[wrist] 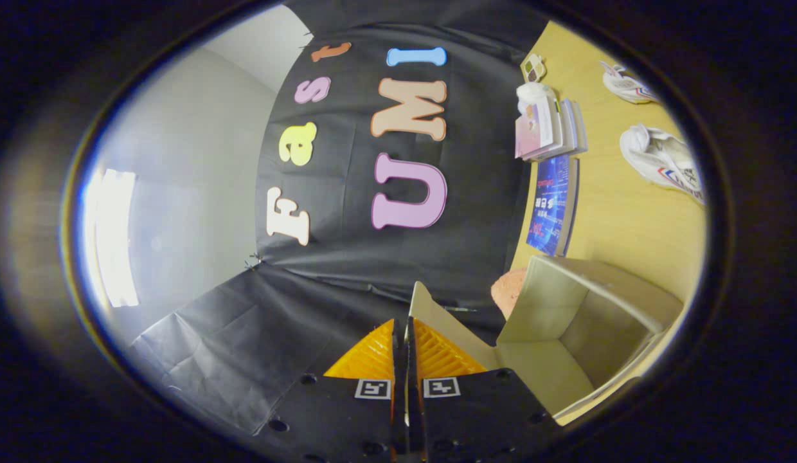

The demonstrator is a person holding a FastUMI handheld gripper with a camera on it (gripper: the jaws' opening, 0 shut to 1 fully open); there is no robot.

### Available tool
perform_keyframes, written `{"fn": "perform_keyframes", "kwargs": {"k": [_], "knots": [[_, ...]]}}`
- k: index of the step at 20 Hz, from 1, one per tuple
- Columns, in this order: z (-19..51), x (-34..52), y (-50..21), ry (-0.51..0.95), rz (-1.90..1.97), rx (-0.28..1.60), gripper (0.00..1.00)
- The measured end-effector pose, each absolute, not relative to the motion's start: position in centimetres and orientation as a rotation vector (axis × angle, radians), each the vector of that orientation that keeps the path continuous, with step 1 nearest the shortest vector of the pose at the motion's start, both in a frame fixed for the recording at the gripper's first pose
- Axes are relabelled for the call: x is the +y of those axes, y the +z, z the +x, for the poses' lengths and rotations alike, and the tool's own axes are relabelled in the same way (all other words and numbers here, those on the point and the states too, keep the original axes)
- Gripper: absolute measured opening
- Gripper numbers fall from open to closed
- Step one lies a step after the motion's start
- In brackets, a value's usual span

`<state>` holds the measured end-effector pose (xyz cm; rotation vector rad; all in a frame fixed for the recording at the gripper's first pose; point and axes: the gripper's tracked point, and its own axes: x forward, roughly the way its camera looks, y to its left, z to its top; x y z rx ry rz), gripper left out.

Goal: Open the storage box then place both shoes into the box .Put the left shoe in first, then the right shoe, with the right side of both shoes facing outward in a uniform manner.

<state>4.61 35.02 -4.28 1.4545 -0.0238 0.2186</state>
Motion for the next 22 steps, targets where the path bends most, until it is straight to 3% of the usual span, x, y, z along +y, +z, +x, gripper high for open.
{"fn": "perform_keyframes", "kwargs": {"k": [12, 22], "knots": [[5.0, 50.2, -4.8, 0.318, 1.244, 0.062, 0.04], [6.1, 41.5, -2.9, 0.221, 0.925, 0.001, 0.98]]}}
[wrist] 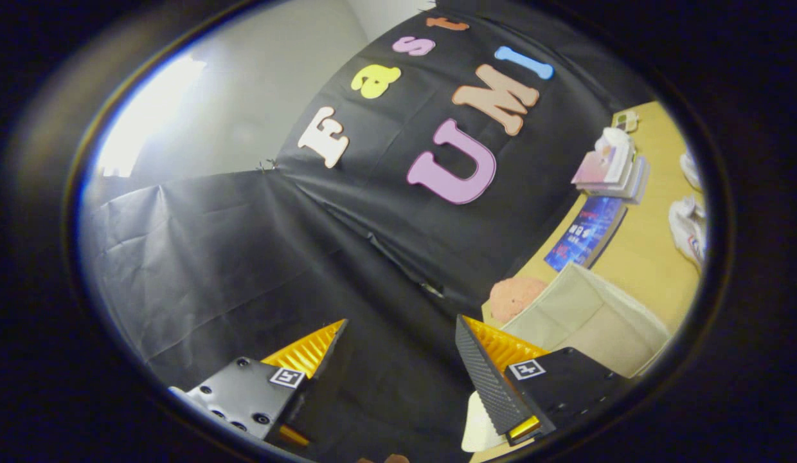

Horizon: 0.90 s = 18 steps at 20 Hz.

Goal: Open the storage box then place both shoes into the box .Put the left shoe in first, then the right shoe, with the right side of both shoes facing outward in a uniform manner.

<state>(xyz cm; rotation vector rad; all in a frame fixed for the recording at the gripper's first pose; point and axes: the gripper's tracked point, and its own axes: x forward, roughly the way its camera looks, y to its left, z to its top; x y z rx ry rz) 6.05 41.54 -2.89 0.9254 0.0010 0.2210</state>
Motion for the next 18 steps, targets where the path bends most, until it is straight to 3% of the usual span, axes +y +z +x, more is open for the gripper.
{"fn": "perform_keyframes", "kwargs": {"k": [9, 18], "knots": [[6.4, 25.3, -7.9, 0.002, 0.503, 0.16, 0.99], [1.6, 10.4, -19.2, -0.295, 0.205, 0.461, 0.99]]}}
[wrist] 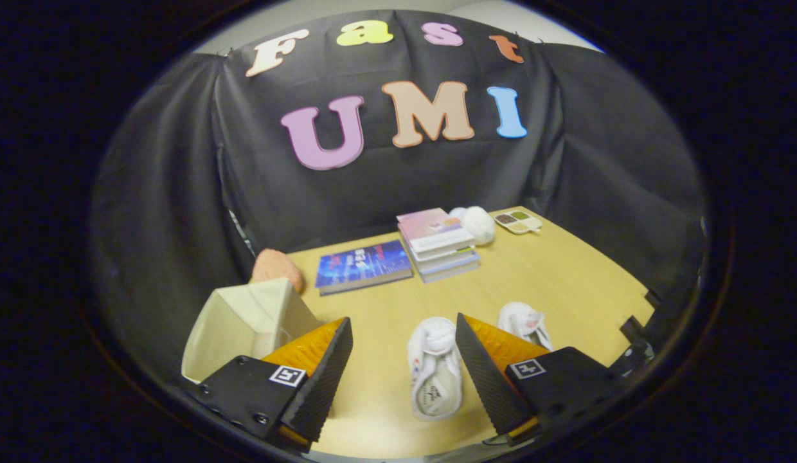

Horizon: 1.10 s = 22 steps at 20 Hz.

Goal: Open the storage box then place both shoes into the box .Put the left shoe in first, then the right shoe, with the right side of both shoes facing outward in a uniform manner.

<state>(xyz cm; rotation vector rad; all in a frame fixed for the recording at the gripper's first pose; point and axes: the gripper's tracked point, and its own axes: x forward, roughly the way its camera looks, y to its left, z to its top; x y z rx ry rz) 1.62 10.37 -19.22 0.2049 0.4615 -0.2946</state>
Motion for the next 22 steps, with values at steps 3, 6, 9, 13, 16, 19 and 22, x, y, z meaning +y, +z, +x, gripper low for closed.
{"fn": "perform_keyframes", "kwargs": {"k": [3, 6, 9, 13, 16, 19, 22], "knots": [[-0.1, 8.3, -23.8, -0.321, 0.168, 0.583, 0.98], [-1.3, 7.0, -27.3, -0.335, 0.185, 0.664, 0.96], [-1.6, 6.2, -30.5, -0.331, 0.164, 0.743, 0.95], [-0.9, 5.6, -34.0, -0.315, 0.146, 0.802, 0.93], [0.4, 5.0, -35.5, -0.314, 0.138, 0.82, 0.93], [2.0, 4.5, -36.6, -0.311, 0.148, 0.814, 0.85], [3.7, 3.8, -37.4, -0.306, 0.136, 0.81, 0.72]]}}
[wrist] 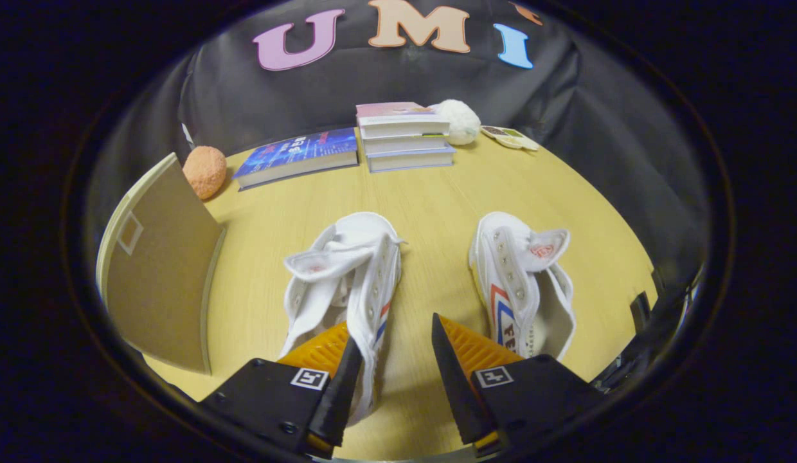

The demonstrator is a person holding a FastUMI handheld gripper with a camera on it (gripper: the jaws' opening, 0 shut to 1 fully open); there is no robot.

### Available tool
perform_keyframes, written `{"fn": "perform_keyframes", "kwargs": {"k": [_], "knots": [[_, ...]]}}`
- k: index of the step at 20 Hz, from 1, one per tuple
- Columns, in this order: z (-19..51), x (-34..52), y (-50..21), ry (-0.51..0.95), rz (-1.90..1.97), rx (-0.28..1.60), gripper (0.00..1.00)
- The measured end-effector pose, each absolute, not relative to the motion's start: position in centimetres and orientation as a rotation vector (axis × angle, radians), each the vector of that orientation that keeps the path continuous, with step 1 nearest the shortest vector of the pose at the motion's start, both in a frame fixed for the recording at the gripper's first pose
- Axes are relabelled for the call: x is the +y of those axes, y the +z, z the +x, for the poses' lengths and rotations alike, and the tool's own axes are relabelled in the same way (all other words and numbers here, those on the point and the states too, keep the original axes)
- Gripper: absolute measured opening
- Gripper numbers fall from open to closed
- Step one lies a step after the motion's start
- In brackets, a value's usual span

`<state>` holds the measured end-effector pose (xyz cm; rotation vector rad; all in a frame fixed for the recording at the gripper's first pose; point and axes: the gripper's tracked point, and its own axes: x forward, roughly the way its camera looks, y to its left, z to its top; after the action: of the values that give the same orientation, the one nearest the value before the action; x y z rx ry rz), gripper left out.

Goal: Open the storage box then place both shoes into the box .Put the left shoe in first, then the right shoe, with the right side of both shoes facing outward in a uniform manner.

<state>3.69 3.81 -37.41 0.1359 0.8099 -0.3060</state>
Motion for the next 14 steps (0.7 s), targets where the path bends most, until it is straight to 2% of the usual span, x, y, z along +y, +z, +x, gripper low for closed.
{"fn": "perform_keyframes", "kwargs": {"k": [1, 4, 9, 14], "knots": [[4.3, 3.5, -37.8, -0.302, 0.133, 0.811, 0.68], [5.6, 2.9, -38.3, -0.3, 0.133, 0.812, 0.72], [6.8, 3.1, -38.9, -0.283, 0.146, 0.816, 0.62], [7.0, 3.4, -39.1, -0.258, 0.156, 0.784, 0.33]]}}
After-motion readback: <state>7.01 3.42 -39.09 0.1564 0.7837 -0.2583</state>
